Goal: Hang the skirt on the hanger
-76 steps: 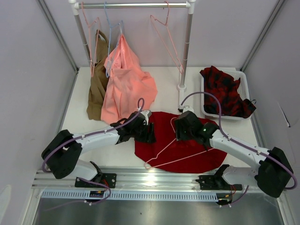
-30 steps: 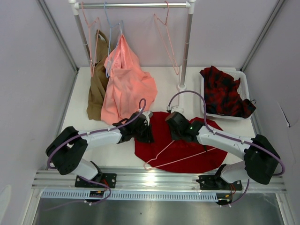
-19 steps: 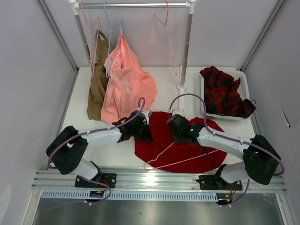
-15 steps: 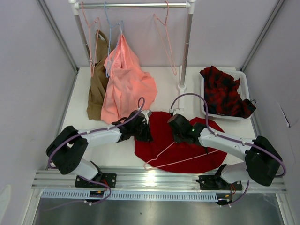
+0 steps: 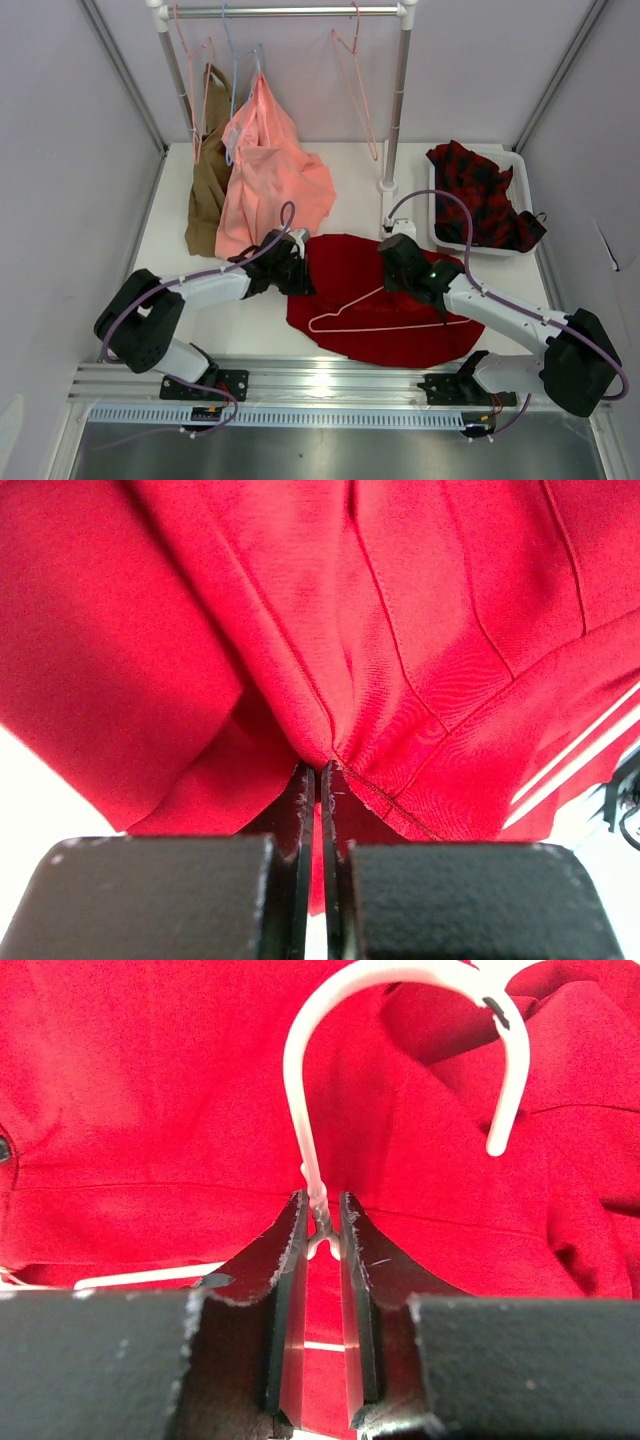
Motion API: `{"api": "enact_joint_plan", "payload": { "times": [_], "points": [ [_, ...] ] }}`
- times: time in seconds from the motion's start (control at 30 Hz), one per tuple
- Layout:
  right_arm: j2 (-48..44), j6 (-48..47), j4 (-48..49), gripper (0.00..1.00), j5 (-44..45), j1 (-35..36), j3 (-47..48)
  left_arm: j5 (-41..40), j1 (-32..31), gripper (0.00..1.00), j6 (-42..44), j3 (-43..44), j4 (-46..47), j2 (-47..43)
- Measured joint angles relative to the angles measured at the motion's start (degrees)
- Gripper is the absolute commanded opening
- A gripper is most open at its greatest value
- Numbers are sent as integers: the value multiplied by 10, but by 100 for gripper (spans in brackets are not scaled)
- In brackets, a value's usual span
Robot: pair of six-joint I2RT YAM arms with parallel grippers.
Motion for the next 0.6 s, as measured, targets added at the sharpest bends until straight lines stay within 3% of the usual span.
{"api": "enact_joint_plan", "payload": {
  "times": [0.6],
  "points": [
    [23,54,21,0,27,-57,23,29,74,0,16,-57,-6,-56]
  ]
}}
